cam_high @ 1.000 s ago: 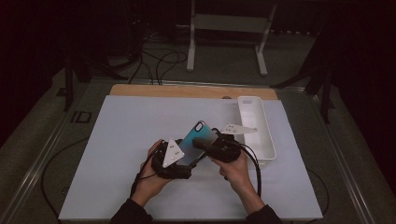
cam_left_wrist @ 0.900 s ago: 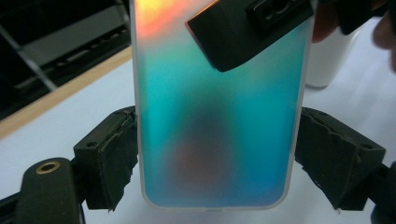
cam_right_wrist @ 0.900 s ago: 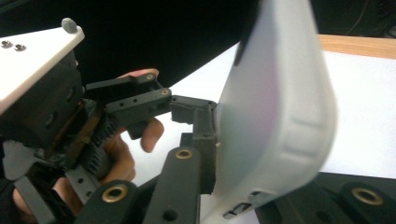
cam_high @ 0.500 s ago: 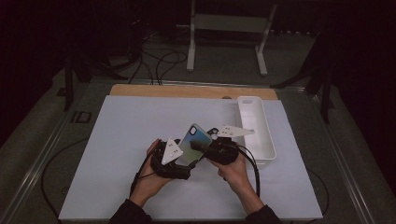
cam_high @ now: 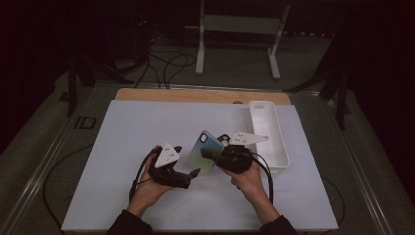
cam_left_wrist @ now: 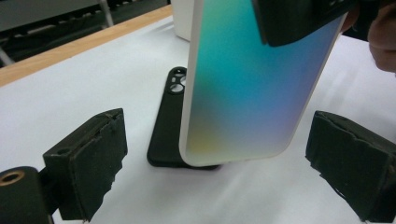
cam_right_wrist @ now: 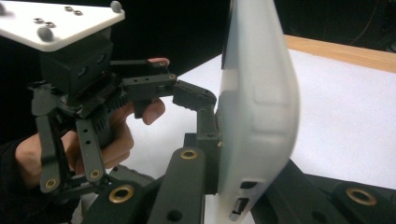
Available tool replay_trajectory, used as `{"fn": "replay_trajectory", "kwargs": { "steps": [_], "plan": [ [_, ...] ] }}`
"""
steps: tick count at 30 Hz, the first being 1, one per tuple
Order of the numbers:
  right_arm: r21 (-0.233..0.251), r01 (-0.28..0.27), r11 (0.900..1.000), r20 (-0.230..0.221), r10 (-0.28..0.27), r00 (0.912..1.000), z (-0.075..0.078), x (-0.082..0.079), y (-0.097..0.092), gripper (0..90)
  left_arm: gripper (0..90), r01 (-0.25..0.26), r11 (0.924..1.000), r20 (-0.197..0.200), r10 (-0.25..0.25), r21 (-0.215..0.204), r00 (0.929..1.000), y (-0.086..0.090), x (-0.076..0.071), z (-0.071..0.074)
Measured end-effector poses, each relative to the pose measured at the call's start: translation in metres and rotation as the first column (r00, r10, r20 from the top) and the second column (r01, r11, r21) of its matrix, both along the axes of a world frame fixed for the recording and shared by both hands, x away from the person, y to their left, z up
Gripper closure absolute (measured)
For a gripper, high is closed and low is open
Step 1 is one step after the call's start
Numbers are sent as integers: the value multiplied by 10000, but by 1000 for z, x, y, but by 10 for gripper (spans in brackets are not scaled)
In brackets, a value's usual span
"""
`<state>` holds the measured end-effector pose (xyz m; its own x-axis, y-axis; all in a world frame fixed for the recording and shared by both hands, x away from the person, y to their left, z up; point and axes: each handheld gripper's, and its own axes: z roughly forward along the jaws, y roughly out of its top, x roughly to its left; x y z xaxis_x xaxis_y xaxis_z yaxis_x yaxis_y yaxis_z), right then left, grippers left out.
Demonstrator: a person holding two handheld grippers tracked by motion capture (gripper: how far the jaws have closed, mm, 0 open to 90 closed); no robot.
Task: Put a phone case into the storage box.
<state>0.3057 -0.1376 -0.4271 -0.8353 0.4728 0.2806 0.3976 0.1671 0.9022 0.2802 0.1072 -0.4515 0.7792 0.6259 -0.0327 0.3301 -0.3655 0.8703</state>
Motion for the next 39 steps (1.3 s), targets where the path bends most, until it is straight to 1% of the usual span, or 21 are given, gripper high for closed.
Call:
{"fn": "replay_trajectory", "kwargs": {
  "steps": [3, 7, 9, 10, 14, 16, 18, 21, 22, 24, 25, 26, 27, 28, 31, 33, 34, 36, 37, 38, 39],
  "plan": [
    [11, -202, 9998, 100, 202, 9997, 1, -2, -1, 864, 22, 202, 9997, -143, -205, -160, 9997, 3, 0, -1],
    [-147, -545, 9984, 410, 551, 9976, 2, -7, -2, 863, 17, 271, 9994, -251, -277, -236, 9993, 5, 0, -1],
    [-150, -620, 9980, 453, 626, 9970, 2, -8, -3, 863, 13, 318, 9994, -268, -322, -170, 9991, 4, 0, -2],
    [-163, -701, 9974, 548, 709, 9960, 2, -10, -3, 863, 8, 318, 9994, -286, -323, -158, 9991, 4, 0, -2],
    [-140, -862, 9962, 742, 870, 9934, 2, -12, -4, 863, 5, 561, 9983, -325, -566, -167, 9979, 1, -2, -4],
    [-214, -893, 9958, 793, 907, 9927, 3, -13, -4, 862, 5, 649, 9977, -370, -656, -194, 9972, 0, -2, -4],
    [-141, -992, 9950, 842, 1001, 9914, 3, -14, -5, 862, 7, 872, 9958, -466, -885, -295, 9950, -1, -2, -5],
    [-19, -1102, 9939, 864, 1100, 9902, 4, -15, -5, 862, 46, 1103, 9929, -525, -1125, -441, 9923, -1, -3, -6],
    [21, -1164, 9932, 872, 1158, 9894, 4, -15, -5, 862, 64, 1294, 9901, -549, -1324, -546, 9897, 0, -3, -6],
    [98, -1311, 9913, 922, 1296, 9873, 5, -17, -4, 862, 119, 1488, 9870, -566, -1522, -600, 9867, -2, -5, -7],
    [108, -1399, 9901, 958, 1382, 9858, 5, -18, -4, 862, 150, 1624, 9846, -617, -1664, -641, 9841, -2, -5, -8],
    [130, -1500, 9886, 1000, 1480, 9839, 5, -18, -4, 863, 160, 1781, 9819, -656, -1822, -642, 9811, -2, -5, -9],
    [183, -1550, 9877, 995, 1524, 9833, 6, -19, -4, 862, 184, 1924, 9789, -711, -1971, -689, 9778, -3, -6, -9],
    [227, -1618, 9866, 1019, 1587, 9821, 6, -19, -4, 862, 214, 2141, 9740, -790, -2197, -736, 9724, -4, -6, -10],
    [385, -1996, 9791, 914, 1954, 9764, 5, -19, -3, 862, 265, 2547, 9630, -910, -2624, -880, 9606, -6, -7, -11],
    [349, -2209, 9747, 912, 2170, 9719, 3, -19, -2, 862, 298, 2719, 9578, -950, -2804, -929, 9552, -7, -7, -12],
    [321, -2302, 9726, 891, 2266, 9699, 3, -20, -1, 863, 330, 2806, 9551, -951, -2894, -955, 9525, -8, -7, -13],
    [190, -2338, 9721, 928, 2311, 9685, 3, -20, 0, 860, 421, 2859, 9540, -899, -2937, -901, 9517, -8, -8, -13],
    [152, -2337, 9722, 941, 2313, 9683, 3, -20, -1, 852, 462, 2974, 9506, -899, -3050, -886, 9481, -8, -8, -13],
    [107, -2356, 9718, 959, 2336, 9676, 3, -20, -1, 847, 534, 3063, 9477, -868, -3138, -890, 9455, -8, -9, -14],
    [107, -2356, 9718, 959, 2336, 9676, 3, -20, -1, 847, 573, 3063, 9477, -868, -3138, -890, 9455, -8, -9, -14]
  ]
}}
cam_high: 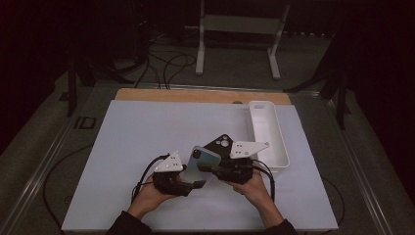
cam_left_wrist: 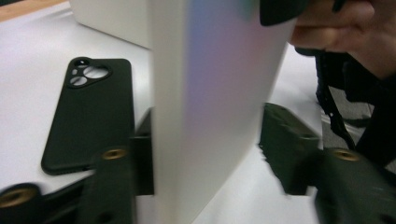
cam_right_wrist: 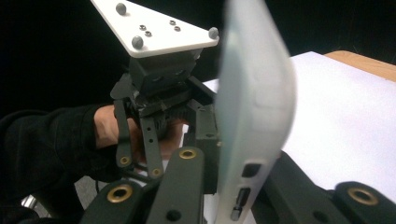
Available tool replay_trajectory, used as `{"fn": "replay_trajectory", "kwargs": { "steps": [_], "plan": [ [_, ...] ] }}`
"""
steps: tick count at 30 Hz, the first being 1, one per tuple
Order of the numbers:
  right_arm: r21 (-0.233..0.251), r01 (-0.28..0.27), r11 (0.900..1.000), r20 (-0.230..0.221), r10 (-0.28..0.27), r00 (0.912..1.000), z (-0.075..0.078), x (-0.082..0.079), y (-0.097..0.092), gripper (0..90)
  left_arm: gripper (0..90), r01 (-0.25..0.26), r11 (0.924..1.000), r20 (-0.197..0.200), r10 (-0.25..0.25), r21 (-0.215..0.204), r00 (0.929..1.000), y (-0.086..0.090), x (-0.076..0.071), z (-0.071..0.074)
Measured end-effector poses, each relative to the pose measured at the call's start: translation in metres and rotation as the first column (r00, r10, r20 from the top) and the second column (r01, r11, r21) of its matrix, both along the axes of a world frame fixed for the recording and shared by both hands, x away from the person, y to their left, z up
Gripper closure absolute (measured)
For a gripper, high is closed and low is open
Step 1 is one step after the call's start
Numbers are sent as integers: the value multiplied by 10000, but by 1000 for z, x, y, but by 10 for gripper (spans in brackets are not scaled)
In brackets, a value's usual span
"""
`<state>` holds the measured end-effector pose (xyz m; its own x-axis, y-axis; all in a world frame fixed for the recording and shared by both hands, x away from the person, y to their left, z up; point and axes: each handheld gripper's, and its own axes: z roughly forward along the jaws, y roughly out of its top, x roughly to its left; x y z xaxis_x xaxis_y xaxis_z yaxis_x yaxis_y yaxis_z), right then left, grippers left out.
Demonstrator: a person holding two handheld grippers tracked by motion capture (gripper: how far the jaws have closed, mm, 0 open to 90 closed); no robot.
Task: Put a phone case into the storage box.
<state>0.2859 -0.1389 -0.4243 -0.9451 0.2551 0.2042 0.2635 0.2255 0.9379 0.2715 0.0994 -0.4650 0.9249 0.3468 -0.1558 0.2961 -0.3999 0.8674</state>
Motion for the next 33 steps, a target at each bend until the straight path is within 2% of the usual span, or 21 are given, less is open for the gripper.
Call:
{"fn": "replay_trajectory", "kwargs": {
  "steps": [1, 7, 11, 14, 16, 17, 20, 21, 23, 25, 29, 32, 33],
  "plan": [
    [-119, 188, 9998, 111, -187, 9998, 1, 1, -2, 741, 656, -65, 9999, 159, 63, 142, 9999, -1, -1, 0],
    [-231, 762, 9968, 129, -759, 9970, 0, 2, -3, 521, 829, 123, 9995, 18, -124, 299, 9999, -4, -2, -2],
    [-404, 1057, 9936, 306, -1046, 9940, 0, 0, 2, 439, 848, -23, 9991, 84, 20, 435, 10000, -6, -2, -3],
    [-657, 1359, 9885, 367, -1337, 9903, 0, -1, 6, 306, 857, -237, 9981, 312, 219, 577, 9993, -7, -3, -3],
    [-741, 1501, 9859, 345, -1479, 9884, 0, -1, 6, 276, 858, -401, 9975, 376, 380, 585, 9986, -7, -3, -2],
    [-776, 1663, 9830, 199, -1653, 9860, -1, 0, 6, 206, 858, -620, 9966, 372, 600, 546, 9975, -5, -2, -1],
    [-816, 1859, 9792, 176, -1850, 9826, -2, 0, 6, 169, 858, -840, 9951, 366, 822, 526, 9959, -2, -1, 0],
    [-863, 2016, 9757, 142, -2011, 9795, -2, 0, 6, 139, 858, -1117, 9926, 369, 1100, 476, 9932, 1, 0, 0],
    [-950, 2173, 9715, 163, -2168, 9761, -2, 1, 6, 127, 858, -1219, 9915, 354, 1203, 464, 9921, 2, 1, 1],
    [-1063, 2362, 9659, 143, -2360, 9716, -4, 2, 7, 102, 857, -1535, 9870, 368, 1519, 472, 9877, 4, 2, 1],
    [-1140, 2591, 9591, 162, -2589, 9658, -4, 2, 7, 94, 857, -1882, 9808, 400, 1863, 508, 9817, 6, 3, 1],
    [-1109, 2910, 9503, 242, -2901, 9567, -3, 2, 6, 90, 857, -2200, 9740, 451, 2177, 542, 9750, 7, 3, 1],
    [-1109, 2910, 9503, 242, -2901, 9567, -3, 2, 6, 90, 857, -2200, 9740, 451, 2177, 542, 9750, 7, 3, 1]
  ]
}}
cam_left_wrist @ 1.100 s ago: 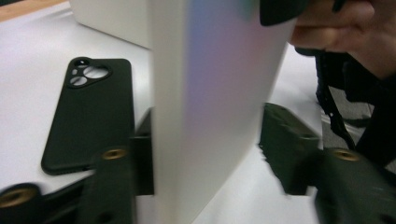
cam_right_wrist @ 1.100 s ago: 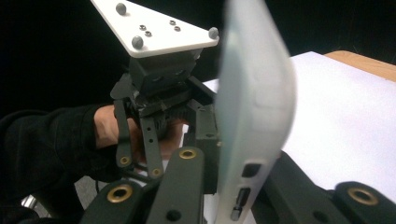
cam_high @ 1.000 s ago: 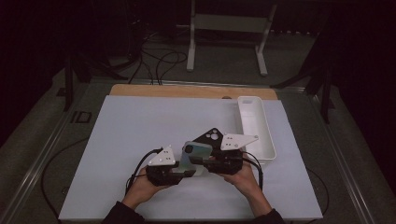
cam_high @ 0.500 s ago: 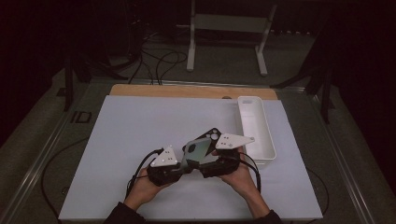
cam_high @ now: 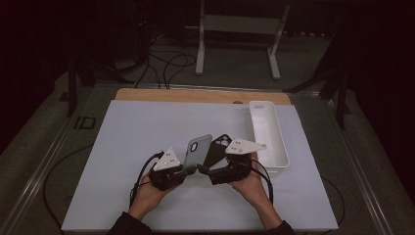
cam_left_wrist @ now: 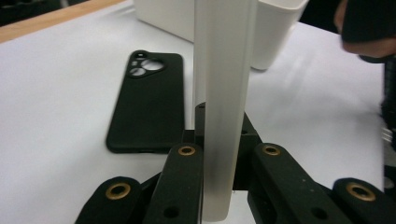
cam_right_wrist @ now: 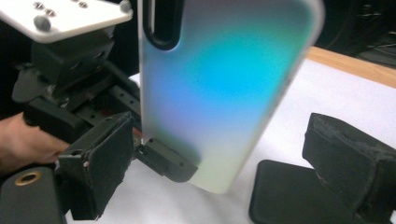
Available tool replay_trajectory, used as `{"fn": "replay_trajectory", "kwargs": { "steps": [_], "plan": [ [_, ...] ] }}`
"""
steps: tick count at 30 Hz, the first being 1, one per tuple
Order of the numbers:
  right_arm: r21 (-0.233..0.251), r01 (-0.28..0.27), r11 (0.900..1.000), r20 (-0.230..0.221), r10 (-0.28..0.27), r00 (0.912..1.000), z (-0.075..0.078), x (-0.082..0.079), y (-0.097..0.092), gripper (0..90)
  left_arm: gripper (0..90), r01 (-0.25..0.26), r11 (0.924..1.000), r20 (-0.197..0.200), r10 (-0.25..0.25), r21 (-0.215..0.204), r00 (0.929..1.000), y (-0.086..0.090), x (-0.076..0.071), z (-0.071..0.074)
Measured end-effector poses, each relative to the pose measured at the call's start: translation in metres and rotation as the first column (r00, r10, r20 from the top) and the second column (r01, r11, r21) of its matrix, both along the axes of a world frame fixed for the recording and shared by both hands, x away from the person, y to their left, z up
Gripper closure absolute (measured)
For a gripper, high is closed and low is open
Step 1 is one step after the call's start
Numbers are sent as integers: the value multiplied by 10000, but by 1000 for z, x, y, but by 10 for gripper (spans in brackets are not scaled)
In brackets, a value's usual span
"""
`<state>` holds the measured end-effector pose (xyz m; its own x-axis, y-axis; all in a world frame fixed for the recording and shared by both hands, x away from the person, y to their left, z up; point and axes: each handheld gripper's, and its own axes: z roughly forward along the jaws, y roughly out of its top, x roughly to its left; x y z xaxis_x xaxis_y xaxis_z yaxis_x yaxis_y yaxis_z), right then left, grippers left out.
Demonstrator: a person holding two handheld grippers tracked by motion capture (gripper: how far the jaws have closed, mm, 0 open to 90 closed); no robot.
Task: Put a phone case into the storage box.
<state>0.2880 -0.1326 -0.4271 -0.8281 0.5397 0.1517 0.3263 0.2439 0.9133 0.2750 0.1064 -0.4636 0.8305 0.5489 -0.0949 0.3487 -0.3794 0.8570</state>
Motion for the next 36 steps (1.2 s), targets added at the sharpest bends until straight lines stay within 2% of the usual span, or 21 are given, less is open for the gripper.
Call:
{"fn": "replay_trajectory", "kwargs": {
  "steps": [3, 9, 16, 22, 24, 28, 31, 36],
  "plan": [
    [305, 526, 9982, -140, -522, 9985, 2, 1, -3, 90, 857, -371, 9993, 40, 371, 1, 9993, 2, 1, 0],
    [376, 841, 9957, -203, -834, 9963, 4, 1, 0, 90, 856, -719, 9974, 113, 719, 37, 9974, 3, 1, 0],
    [350, 1247, 9916, -349, -1235, 9917, 5, 4, 8, 91, 856, -1286, 9916, 195, 1284, 111, 9915, 1, 0, -2],
    [509, 1472, 9878, -333, -1457, 9888, 13, 5, 22, 103, 856, -1269, 9919, 181, 1267, 116, 9918, -3, -1, -5],
    [693, 1540, 9856, -388, -1516, 9877, 16, 7, 26, 125, 856, -1205, 9926, 218, 1202, 161, 9925, -4, -2, -5],
    [941, 1744, 9802, -648, -1688, 9835, 18, 11, 31, 135, 856, -1181, 9930, 178, 1179, 60, 9929, -5, -2, -6],
    [1015, 1938, 9758, -923, -1847, 9784, 19, 14, 34, 152, 856, -1139, 9934, 218, 1136, 164, 9933, -7, -3, -6],
    [833, 2222, 9714, -1024, -2134, 9716, 19, 15, 37, 162, 846, -1136, 9930, 206, 1130, 327, 9934, -12, -5, -8]
  ]
}}
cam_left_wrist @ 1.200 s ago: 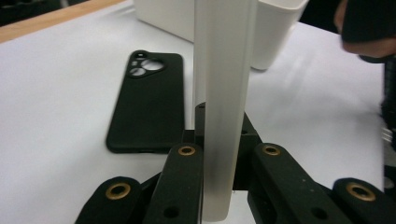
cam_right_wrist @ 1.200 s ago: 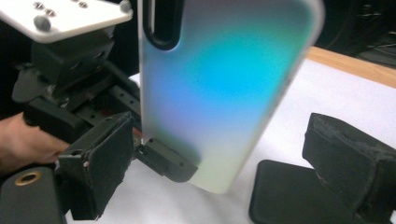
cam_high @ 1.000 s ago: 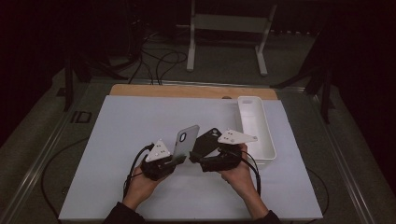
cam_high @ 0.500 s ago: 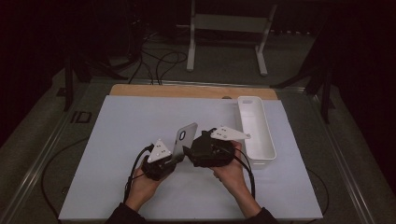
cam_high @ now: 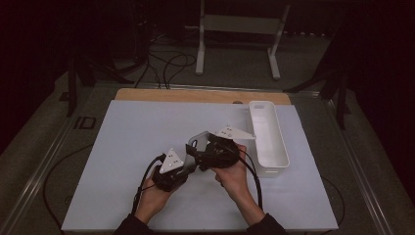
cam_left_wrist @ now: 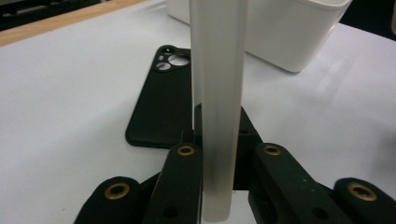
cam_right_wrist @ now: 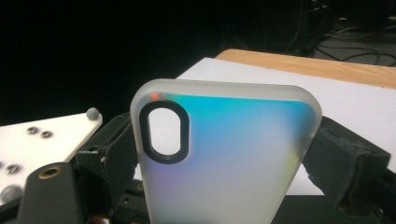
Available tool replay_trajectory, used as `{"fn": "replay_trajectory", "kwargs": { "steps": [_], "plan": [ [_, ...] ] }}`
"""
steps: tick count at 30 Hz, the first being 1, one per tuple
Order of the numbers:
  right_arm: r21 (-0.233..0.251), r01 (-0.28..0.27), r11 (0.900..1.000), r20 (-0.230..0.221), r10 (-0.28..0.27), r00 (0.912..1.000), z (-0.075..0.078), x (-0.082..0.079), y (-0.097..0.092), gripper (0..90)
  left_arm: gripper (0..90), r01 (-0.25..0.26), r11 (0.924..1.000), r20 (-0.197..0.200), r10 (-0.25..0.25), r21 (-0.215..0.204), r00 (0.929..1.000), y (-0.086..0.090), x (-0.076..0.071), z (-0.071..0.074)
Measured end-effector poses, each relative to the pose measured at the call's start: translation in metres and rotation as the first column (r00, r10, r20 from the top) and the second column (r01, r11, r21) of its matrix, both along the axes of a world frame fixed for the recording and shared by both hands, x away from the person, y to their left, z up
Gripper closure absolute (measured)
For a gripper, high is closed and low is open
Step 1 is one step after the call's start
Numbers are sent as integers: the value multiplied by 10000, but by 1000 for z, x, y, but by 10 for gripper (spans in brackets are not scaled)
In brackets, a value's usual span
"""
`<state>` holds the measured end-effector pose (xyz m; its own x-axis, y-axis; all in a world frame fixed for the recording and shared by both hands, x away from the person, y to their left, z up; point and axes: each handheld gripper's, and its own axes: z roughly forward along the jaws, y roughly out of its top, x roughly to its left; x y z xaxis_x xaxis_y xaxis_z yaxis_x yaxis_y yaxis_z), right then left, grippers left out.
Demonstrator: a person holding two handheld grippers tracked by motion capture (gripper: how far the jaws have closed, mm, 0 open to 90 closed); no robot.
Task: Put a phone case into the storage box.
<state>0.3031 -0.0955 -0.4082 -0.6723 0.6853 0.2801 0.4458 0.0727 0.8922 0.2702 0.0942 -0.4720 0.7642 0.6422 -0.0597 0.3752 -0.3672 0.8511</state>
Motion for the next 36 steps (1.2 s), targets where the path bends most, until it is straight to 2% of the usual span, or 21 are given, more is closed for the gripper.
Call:
{"fn": "replay_trajectory", "kwargs": {
  "steps": [3, 7, 12, 18, 21, 24, 27, 31, 36],
  "plan": [
    [-92, -41, 9999, 11, 41, 10000, 0, 0, 1, 164, 832, 96, 9999, 96, -96, 57, 9999, -2, -1, 0],
    [-306, -132, 9994, 143, 136, 9998, -1, -1, 2, 166, 672, 231, 9997, 120, -231, -18, 9997, 0, -1, 1],
    [-121, -219, 9997, 59, 219, 9997, -1, 0, 0, 166, 499, 109, 9997, 91, -107, -198, 9999, 3, 1, 4],
    [-242, -12, 9997, 173, 16, 9998, -1, 2, -2, 167, 325, -445, 9987, 405, 454, -238, 9981, 8, -1, 8],
    [-307, 38, 9995, 240, -30, 9997, -1, 2, -3, 167, 160, -929, 9955, 610, 938, -162, 9937, 11, -1, 10],
    [-370, 61, 9993, 294, -50, 9996, 0, 3, -4, 167, 51, -1045, 9944, 617, 1053, -155, 9925, 15, 0, 13],
    [-455, 74, 9989, 310, -60, 9995, 0, 3, -5, 167, 10, -1108, 9934, 728, 1129, -310, 9909, 20, 0, 16],
    [-526, 129, 9985, 271, -115, 9996, 0, 5, -9, 167, 3, -1320, 9903, 906, 1354, -433, 9866, 28, 1, 20],
    [-591, 255, 9979, 295, -238, 9993, 1, 7, -13, 167, 0, -1749, 9832, 1192, 1799, -514, 9764, 43, 1, 19]
  ]
}}
